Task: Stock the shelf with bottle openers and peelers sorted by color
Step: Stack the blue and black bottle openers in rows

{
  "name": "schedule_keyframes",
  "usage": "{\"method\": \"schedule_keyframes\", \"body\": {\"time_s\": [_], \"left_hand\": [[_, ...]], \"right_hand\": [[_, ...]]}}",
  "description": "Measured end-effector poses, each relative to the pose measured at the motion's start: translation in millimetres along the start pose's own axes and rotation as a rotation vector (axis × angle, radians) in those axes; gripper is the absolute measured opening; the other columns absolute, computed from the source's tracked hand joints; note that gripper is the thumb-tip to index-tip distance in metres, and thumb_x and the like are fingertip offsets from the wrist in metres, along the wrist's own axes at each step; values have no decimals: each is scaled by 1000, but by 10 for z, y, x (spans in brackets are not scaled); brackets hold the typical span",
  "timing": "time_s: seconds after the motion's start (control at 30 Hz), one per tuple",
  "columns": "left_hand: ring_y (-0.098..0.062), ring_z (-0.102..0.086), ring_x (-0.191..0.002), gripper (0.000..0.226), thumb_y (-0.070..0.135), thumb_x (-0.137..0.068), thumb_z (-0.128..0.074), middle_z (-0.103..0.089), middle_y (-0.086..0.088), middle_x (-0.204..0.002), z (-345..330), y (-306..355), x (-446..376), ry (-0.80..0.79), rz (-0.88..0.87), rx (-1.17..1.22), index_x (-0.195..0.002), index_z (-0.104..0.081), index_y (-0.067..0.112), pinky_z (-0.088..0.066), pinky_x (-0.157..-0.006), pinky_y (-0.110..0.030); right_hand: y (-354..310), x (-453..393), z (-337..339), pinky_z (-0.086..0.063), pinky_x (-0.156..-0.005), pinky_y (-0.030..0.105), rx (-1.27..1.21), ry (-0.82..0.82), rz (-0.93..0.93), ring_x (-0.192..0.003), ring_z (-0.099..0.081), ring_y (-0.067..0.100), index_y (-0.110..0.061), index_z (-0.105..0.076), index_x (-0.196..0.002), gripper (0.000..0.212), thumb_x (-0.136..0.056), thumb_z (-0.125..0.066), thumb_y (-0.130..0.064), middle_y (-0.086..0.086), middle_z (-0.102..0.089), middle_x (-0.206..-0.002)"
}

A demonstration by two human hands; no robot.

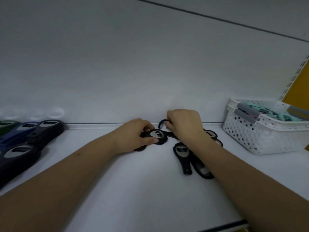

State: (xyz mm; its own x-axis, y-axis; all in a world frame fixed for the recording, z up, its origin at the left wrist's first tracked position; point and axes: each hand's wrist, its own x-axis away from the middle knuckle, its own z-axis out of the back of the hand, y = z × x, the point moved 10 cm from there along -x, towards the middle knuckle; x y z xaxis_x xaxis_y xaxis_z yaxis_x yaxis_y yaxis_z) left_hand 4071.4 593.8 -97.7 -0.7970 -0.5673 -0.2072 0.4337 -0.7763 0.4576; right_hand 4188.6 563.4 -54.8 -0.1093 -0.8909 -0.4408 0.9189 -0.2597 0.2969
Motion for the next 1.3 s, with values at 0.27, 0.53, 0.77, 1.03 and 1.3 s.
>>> {"method": "schedule_keyframes", "body": {"time_s": [0.27, 0.53, 0.77, 1.03, 1.3], "left_hand": [[-12, -55, -71, 26, 39, -89, -69, -63, 3, -81, 24, -65, 56, -211, 100, -26, -95, -61, 15, -42, -64, -24], [-10, -50, -68, 29, 42, -88, -70, -57, 7, -79, 31, 22, 183, -319, 107, -105, -89, -57, 16, -38, -61, -21], [-15, -62, -70, 28, 39, -82, -77, -71, -3, -84, 69, 3, 283, -402, 134, 14, -91, -67, 14, -51, -70, -28], [-18, -66, -85, 28, 34, -91, -69, -70, -2, -91, 223, -42, 251, -280, 121, 360, -100, -62, 8, -51, -83, -31], [-14, -57, -62, 25, 21, -94, -66, -60, 1, -80, 305, -201, 208, -74, 227, 859, -116, -56, 12, -50, -57, -28]], "right_hand": [[538, 68, 403, -45, -63, 27, -718, 348, -208, -68, -55, 10, -18, -58, -84, 19, -87, -64, -36, -7, -58, -74], [482, 111, 100, -57, -61, 27, -1328, 95, -293, -56, -63, 14, -18, -64, -109, 21, -90, -67, -9, -6, -63, -64], [378, 133, 89, -55, -61, 23, -1430, 0, -311, -57, -63, 12, -12, -67, -112, 19, -94, -63, -8, 1, -63, -67], [399, 144, 70, -53, -54, 22, -1684, -33, -388, -55, -62, 13, -8, -65, -108, 18, -95, -56, 0, 9, -65, -80], [188, 178, 32, -52, -49, 20, -1843, -181, -378, -51, -60, 13, -5, -61, -105, 16, -96, -51, 4, 10, -63, -80]]}}
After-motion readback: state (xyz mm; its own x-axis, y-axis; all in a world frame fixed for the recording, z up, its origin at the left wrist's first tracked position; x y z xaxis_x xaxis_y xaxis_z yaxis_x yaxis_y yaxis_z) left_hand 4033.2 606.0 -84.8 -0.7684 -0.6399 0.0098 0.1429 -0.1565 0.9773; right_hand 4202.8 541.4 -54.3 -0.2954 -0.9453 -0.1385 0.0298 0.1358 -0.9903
